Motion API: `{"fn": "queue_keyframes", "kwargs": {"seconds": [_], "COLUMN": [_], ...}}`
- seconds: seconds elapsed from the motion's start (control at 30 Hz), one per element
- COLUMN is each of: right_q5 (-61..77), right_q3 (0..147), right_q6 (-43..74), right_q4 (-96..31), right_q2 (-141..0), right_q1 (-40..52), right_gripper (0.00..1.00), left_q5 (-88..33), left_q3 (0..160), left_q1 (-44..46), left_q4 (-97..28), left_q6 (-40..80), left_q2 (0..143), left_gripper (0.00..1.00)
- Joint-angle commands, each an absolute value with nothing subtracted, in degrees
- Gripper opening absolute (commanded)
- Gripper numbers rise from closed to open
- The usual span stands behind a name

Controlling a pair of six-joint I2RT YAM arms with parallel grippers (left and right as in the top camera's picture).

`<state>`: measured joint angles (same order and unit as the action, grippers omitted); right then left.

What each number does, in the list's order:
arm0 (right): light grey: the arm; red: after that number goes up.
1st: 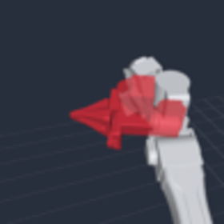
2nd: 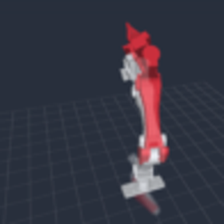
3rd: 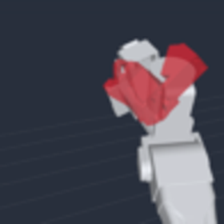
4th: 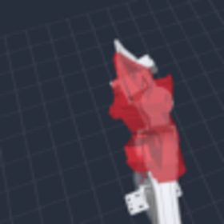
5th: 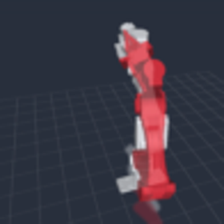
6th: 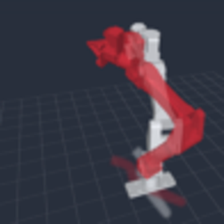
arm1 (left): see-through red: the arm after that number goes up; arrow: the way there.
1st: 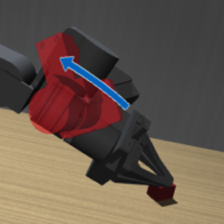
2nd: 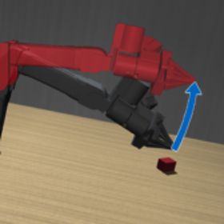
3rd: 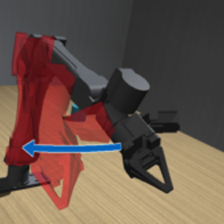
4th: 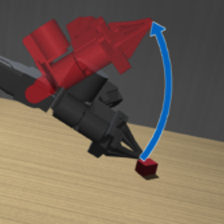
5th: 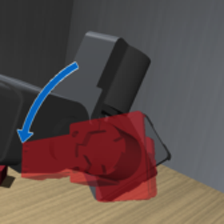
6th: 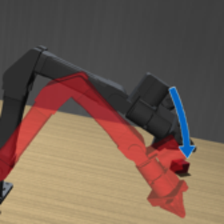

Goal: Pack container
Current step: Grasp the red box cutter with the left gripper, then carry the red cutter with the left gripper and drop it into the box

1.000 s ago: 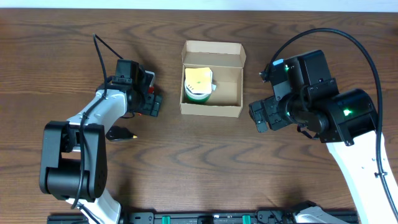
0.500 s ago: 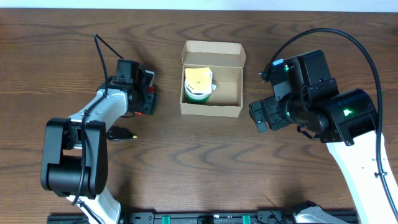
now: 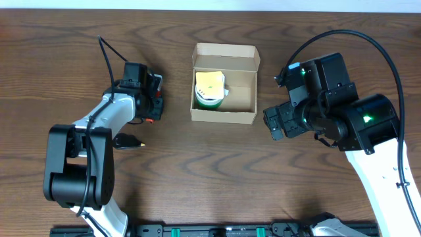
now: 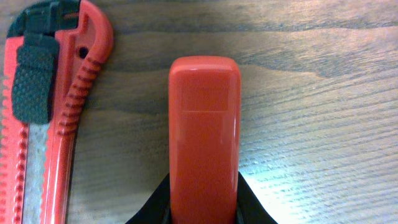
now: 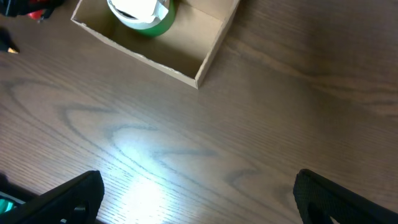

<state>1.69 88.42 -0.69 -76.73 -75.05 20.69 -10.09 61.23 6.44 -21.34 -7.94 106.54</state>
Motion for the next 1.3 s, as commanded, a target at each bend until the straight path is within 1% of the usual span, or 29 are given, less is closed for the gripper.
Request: {"fn": "queue_keyframes", "kwargs": {"seconds": [0.0,0.2,0.3,0.43,0.63,0.83,1.03,1.27], "right_q5": [1.50,1.50,1.50,1.50,1.50,1.50,1.50,1.52], "right_q3": [88.36,88.36,88.36,88.36,88.36,88.36,88.36,88.36], "right_q6": [-0.93,-0.93,-0.93,-0.93,-0.93,-0.93,-0.93,-0.93], "right_q4": [-76.77,-76.77,-76.77,-76.77,-76.77,-76.77,-76.77,-76.77], "right_q2": [-75.00,-75.00,-75.00,-75.00,-75.00,-75.00,-75.00,-75.00], "right_q1": [20.60,20.60,20.60,20.60,20.60,20.60,20.60,20.60], "right_gripper": [0.99,0.99,0.99,0.99,0.99,0.99,0.99,0.99], "left_q5": [-10.13,-10.11,-10.09,-10.37,-15.62,-16.58,-16.29,-11.09], "left_q3": [66.37,76.16,80.05,83.31,83.50,83.50,83.50,83.50], "left_q1": [6.48,8.23,11.42,16.91,25.10,31.14,34.87,38.06], "left_q4": [-23.81,-29.67,-29.52,-27.94,-24.60,-21.30,-20.18,-20.16], "left_q6": [-3.66,2.26,6.04,12.62,18.81,24.73,32.14,32.40], "left_q2": [106.02,99.13,95.44,93.93,96.79,101.75,105.73,108.12], "left_gripper": [0.05,0.06,0.06,0.06,0.06,0.06,0.05,0.06]}}
